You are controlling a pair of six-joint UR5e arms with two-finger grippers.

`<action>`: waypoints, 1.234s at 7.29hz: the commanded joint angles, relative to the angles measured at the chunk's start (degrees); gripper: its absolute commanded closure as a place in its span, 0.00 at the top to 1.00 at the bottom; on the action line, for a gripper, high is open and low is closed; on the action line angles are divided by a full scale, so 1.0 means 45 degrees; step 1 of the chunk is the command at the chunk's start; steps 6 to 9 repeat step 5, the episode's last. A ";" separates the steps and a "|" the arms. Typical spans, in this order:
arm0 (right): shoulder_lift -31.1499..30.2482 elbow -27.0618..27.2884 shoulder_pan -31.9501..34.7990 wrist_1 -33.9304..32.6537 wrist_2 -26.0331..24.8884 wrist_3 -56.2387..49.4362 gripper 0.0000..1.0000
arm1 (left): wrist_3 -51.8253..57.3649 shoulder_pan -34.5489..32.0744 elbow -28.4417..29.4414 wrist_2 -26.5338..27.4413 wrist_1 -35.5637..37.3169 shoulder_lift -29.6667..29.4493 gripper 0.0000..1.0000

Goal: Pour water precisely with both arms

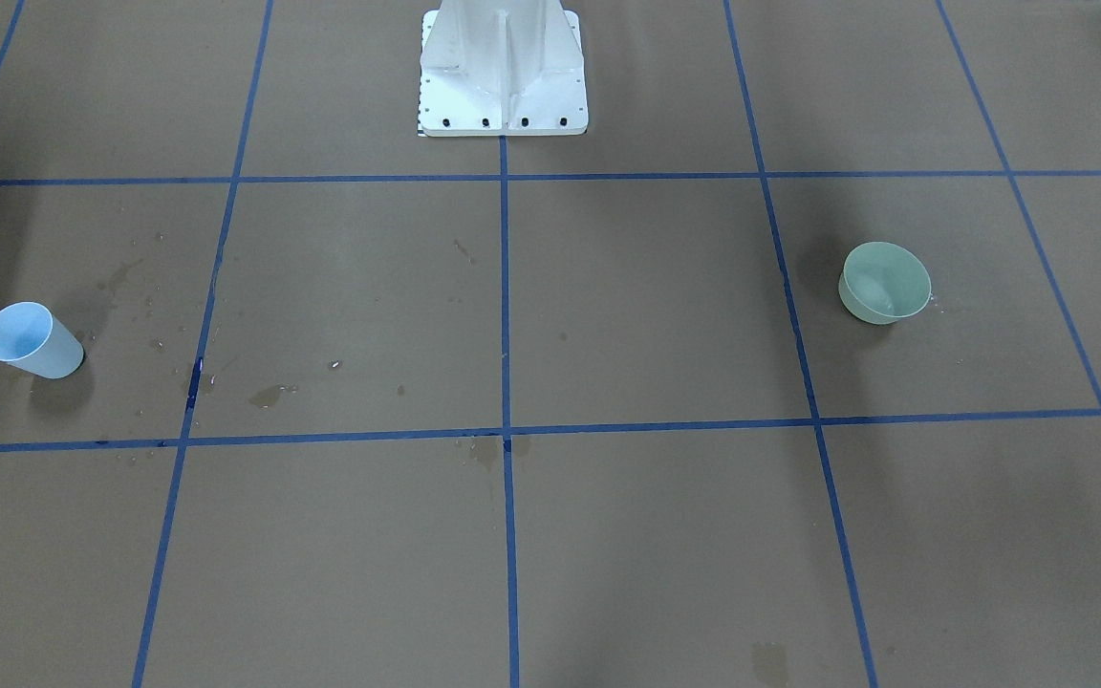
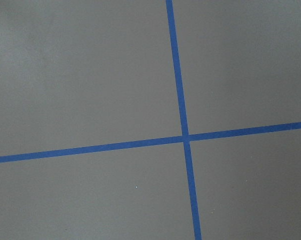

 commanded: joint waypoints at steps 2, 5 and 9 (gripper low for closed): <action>0.0018 0.0065 0.0000 0.0001 0.0003 0.0139 0.99 | -0.0020 0.0010 0.0059 0.0000 0.0000 0.0015 1.00; 0.0037 0.0202 0.0000 0.0001 0.0042 0.0139 0.99 | 0.0000 0.0010 0.0060 0.0020 0.0000 0.0015 1.00; 0.0037 0.0202 0.0000 0.0001 0.0042 0.0139 0.99 | 0.0000 0.0010 0.0060 0.0020 0.0000 0.0015 1.00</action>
